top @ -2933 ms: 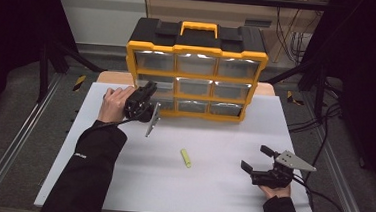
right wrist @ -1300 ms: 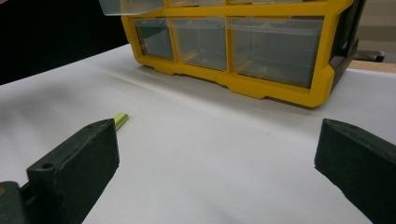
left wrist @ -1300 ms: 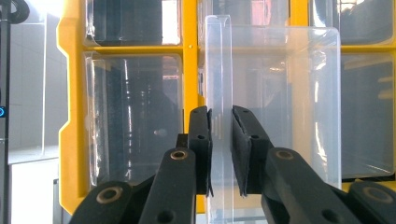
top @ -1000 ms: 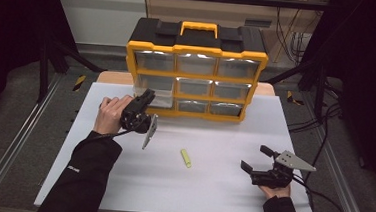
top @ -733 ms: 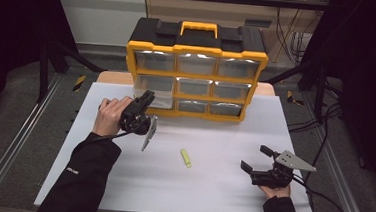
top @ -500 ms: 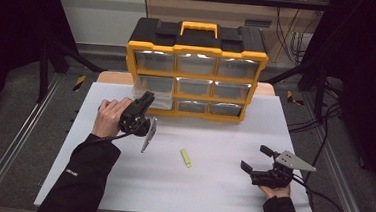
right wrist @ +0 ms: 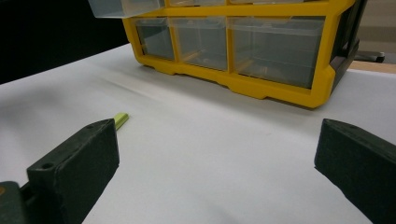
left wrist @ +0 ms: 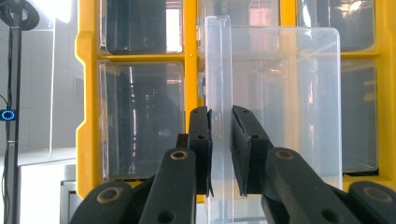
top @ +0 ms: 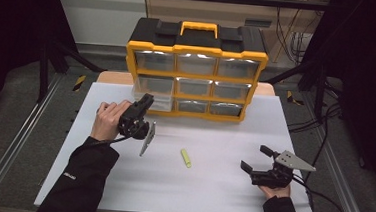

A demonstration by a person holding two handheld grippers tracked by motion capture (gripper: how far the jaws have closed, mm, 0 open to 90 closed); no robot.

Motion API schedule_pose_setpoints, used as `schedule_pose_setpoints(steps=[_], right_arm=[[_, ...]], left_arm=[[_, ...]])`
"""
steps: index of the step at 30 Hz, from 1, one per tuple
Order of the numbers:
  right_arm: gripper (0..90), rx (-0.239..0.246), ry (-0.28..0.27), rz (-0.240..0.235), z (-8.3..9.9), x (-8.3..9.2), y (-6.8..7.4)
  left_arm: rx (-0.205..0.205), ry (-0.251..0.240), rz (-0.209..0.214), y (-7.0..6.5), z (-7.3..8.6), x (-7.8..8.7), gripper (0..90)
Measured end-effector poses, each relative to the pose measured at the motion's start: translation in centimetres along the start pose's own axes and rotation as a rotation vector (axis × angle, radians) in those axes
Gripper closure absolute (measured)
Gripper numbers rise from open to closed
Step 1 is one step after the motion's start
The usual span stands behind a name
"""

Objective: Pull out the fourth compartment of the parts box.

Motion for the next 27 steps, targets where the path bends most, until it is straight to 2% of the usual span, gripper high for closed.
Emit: schedule_pose_setpoints(steps=[6, 8, 27], right_arm=[[0.5, 0.002, -0.001, 0.000, -0.01, 0.00, 0.00], [0.5, 0.001, -0.002, 0.000, -0.03, 0.02, -0.01], [0.5, 0.003, -0.001, 0.000, -0.02, 0.00, -0.02]], left_arm=[[-0.010, -0.001, -0.003, 0.06, -0.04, 0.13, 78.4], [-0.001, -0.007, -0.005, -0.05, 0.01, 0.23, 78.4], [-0.007, -0.001, -0.009, -0.17, -0.15, 0.55, 78.3]])
Point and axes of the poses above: each handheld gripper's, and its own axes: x roughly backward along the jaws, z roughly out of its underside, y roughly to its left, the point moved 7 cm from there along -x, roughly forward along the jaws, and after that the axes turned 5 degrees about -y, right-handed, at the moved point
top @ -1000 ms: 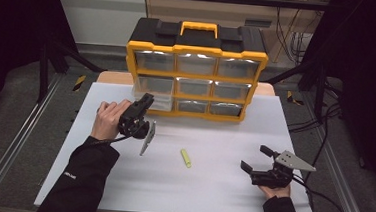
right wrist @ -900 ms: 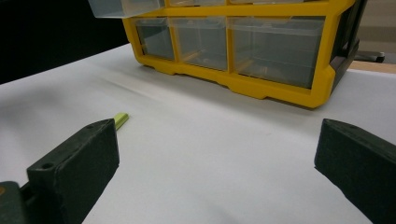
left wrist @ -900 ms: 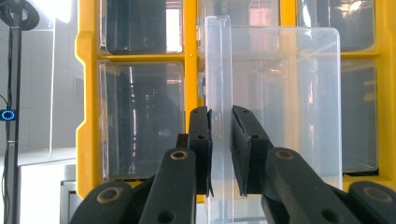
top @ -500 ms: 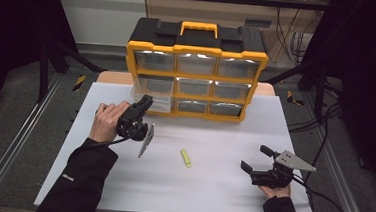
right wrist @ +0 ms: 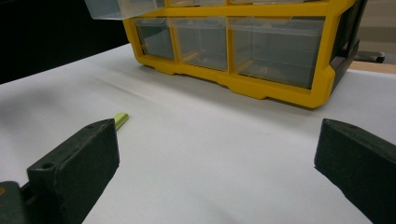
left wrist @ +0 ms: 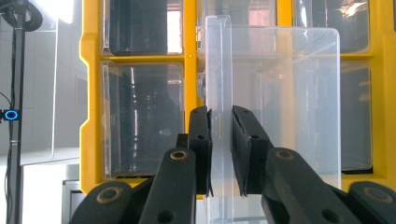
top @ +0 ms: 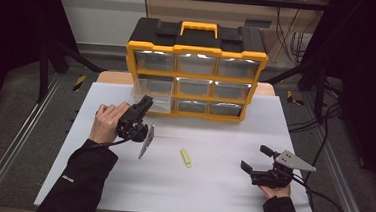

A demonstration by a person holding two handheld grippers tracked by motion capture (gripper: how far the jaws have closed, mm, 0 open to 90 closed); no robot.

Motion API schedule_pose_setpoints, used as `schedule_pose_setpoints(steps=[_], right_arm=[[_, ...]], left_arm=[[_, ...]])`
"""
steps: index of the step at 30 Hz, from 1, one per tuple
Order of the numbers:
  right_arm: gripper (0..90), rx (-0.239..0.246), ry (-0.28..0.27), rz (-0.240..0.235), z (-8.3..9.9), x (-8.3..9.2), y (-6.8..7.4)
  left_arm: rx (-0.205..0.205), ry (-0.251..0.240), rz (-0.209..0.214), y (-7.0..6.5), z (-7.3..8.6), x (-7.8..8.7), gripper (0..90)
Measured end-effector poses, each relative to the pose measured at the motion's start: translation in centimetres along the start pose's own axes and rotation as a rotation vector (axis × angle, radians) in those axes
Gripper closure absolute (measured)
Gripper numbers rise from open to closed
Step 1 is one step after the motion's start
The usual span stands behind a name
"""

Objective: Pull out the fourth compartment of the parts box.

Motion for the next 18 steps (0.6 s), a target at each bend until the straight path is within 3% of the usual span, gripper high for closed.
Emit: schedule_pose_setpoints(steps=[8, 18], right_arm=[[0.5, 0.000, -0.001, -0.001, -0.01, 0.00, 0.02], [0.5, 0.000, -0.001, 0.000, -0.02, 0.01, 0.00]], left_arm=[[0.002, 0.001, 0.000, -0.02, -0.04, -0.02, 77.6], [0.005, 0.017, 0.073, 0.22, -0.21, -0.10, 73.2]])
Point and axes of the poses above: each handheld gripper's, and its own axes: x roughly backward along the jaws, z roughly out of its underside, y roughly to its left, the point moved 7 cm from there along -x, roughly forward along the jaws, and after that the axes turned 5 degrees about -y, right-handed, at the moved point
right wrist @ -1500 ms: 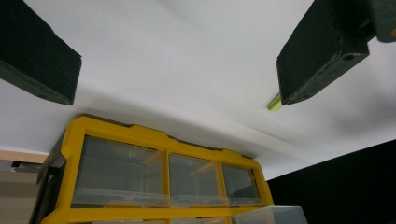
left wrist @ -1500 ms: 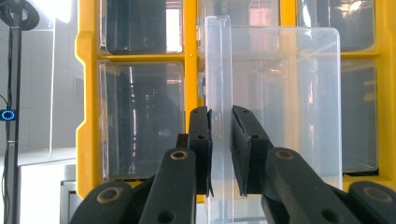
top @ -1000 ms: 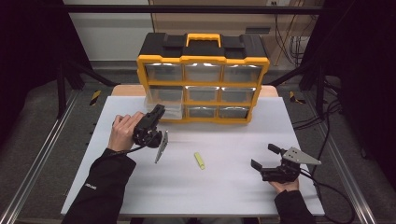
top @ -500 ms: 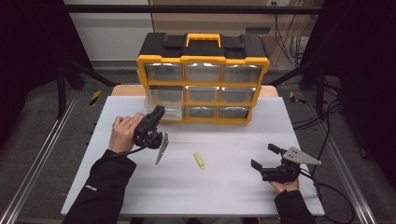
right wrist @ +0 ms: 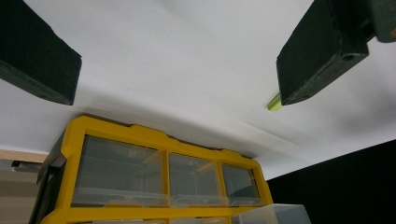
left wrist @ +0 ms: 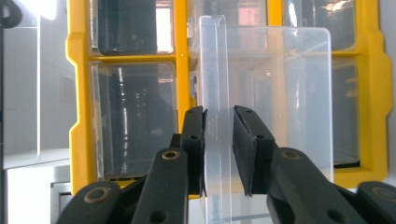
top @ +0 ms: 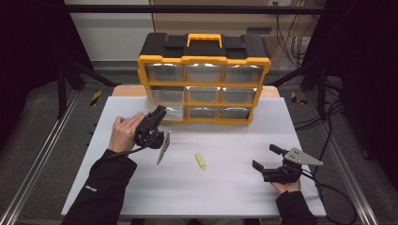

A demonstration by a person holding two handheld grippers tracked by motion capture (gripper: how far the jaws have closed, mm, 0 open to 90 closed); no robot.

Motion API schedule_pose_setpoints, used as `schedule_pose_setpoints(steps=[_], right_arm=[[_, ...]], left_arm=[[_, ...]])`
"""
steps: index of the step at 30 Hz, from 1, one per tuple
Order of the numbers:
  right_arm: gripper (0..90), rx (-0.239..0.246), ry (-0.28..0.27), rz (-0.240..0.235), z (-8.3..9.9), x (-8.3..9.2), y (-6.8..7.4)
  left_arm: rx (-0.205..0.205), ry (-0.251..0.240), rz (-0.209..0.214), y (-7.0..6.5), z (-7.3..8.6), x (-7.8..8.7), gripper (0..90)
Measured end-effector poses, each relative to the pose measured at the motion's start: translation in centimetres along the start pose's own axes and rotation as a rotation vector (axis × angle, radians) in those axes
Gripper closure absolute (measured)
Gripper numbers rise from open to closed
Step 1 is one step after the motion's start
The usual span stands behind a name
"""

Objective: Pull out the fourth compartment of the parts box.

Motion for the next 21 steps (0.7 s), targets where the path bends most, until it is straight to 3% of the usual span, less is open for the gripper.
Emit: schedule_pose_setpoints(steps=[3, 9, 21], right_arm=[[0.5, 0.002, -0.004, 0.000, 0.0, 0.0, 0.0], [0.5, -0.001, -0.004, -0.001, -0.1, 0.0, 0.0], [1.2, 0.005, -0.002, -0.008, -0.1, 0.0, 0.1]], left_arm=[[0.011, -0.003, 0.017, 0.2, -0.1, 0.0, 67.4], [0.109, -0.021, 0.039, 0.9, -0.3, 0.5, 62.2], [0.447, -0.033, 0.100, 1.5, 0.1, 1.2, 50.0]])
Point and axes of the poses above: each handheld gripper's, and its own axes: x roughly backward along the jaws, z roughly out of its underside, y roughly to its left, the point moved 7 cm from there along -x, roughly forward along the jaws, and after that the axes turned 5 degrees about -y, right-handed, at the moved point
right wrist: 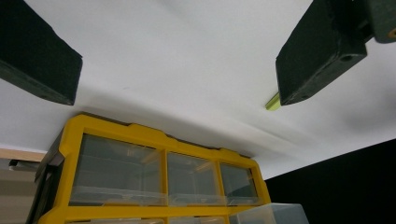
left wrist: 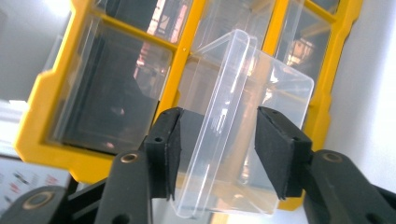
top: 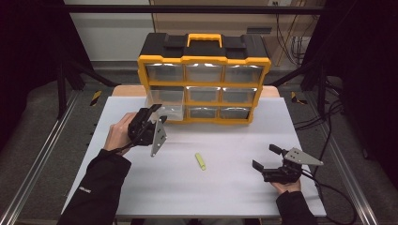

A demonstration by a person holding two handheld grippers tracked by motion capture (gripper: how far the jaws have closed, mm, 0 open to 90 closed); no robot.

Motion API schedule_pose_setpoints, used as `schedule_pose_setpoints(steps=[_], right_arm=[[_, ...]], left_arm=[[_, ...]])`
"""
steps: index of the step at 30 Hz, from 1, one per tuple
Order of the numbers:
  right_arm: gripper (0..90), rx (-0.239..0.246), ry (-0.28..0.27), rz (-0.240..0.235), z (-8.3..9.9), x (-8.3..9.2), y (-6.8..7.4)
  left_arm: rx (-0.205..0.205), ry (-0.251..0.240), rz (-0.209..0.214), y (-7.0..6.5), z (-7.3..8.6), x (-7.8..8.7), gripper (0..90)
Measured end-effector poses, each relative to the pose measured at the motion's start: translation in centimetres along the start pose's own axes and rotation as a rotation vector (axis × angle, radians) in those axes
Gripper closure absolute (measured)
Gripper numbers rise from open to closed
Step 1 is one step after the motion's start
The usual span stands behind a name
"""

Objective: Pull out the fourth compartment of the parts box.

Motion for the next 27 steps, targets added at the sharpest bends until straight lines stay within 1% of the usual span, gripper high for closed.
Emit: schedule_pose_setpoints(steps=[2, 6, 7, 9, 10, 11, 12, 13, 14, 16, 18, 20, 25, 27], right_arm=[[1.7, 0.002, 0.000, -0.003, 0.0, 0.0, 0.0], [2.3, 0.006, 0.005, -0.007, 0.0, 0.0, 0.1], [2.5, 0.009, 0.007, -0.009, 0.0, -0.1, 0.1], [2.7, 0.009, 0.008, -0.011, 0.0, -0.1, 0.1], [2.8, 0.009, 0.007, -0.010, 0.0, -0.1, 0.1], [2.8, 0.009, 0.007, -0.010, 0.0, -0.1, 0.1], [3.2, 0.007, 0.007, -0.011, 0.0, -0.1, 0.1], [3.2, 0.007, 0.007, -0.011, 0.0, -0.1, 0.1], [3.4, 0.005, 0.007, -0.013, 0.0, -0.1, 0.2], [3.2, 0.005, 0.008, -0.010, 0.0, -0.1, 0.2], [1.8, 0.003, 0.010, -0.001, 0.0, -0.1, 0.1], [1.4, 0.003, 0.009, 0.005, 0.0, -0.1, 0.1], [0.8, -0.005, 0.004, 0.016, -0.1, 0.0, 0.0], [0.8, -0.006, 0.004, 0.014, -0.1, 0.0, 0.0]], left_arm=[[0.055, 0.007, 0.006, 0.1, 0.1, 0.1, 48.4], [0.135, 0.014, 0.018, 0.3, 0.1, 0.3, 45.2], [0.152, 0.012, 0.019, 0.3, 0.1, 0.3, 41.2], [0.196, 0.011, 0.017, 0.4, 0.1, 0.4, 39.5], [0.220, 0.015, 0.018, 0.4, 0.1, 0.4, 34.6], [0.244, 0.015, 0.018, 0.5, 0.1, 0.5, 34.6], [0.271, 0.014, 0.020, 0.6, 0.1, 0.6, 31.0], [0.299, 0.012, 0.023, 0.7, 0.2, 0.6, 31.0], [0.324, 0.009, 0.027, 0.7, 0.2, 0.7, 27.9], [0.375, 0.006, 0.037, 0.7, 0.3, 0.8, 26.7], [0.408, 0.005, 0.043, 0.7, 0.4, 0.9, 23.7], [0.453, 0.000, 0.051, 0.6, 0.5, 1.0, 23.0], [0.526, -0.001, 0.049, 0.4, 0.9, 1.2, 19.9], [0.557, -0.005, 0.051, 0.4, 1.0, 1.4, 17.0]])
Point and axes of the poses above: each handheld gripper's, and its own axes: x roughly backward along the jaws, z roughly out of its underside, y roughly to its left, the point moved 7 cm from there along -x, roughly forward along the jaws, and after that the axes turned 5 degrees about -y, right-handed, at the moved point
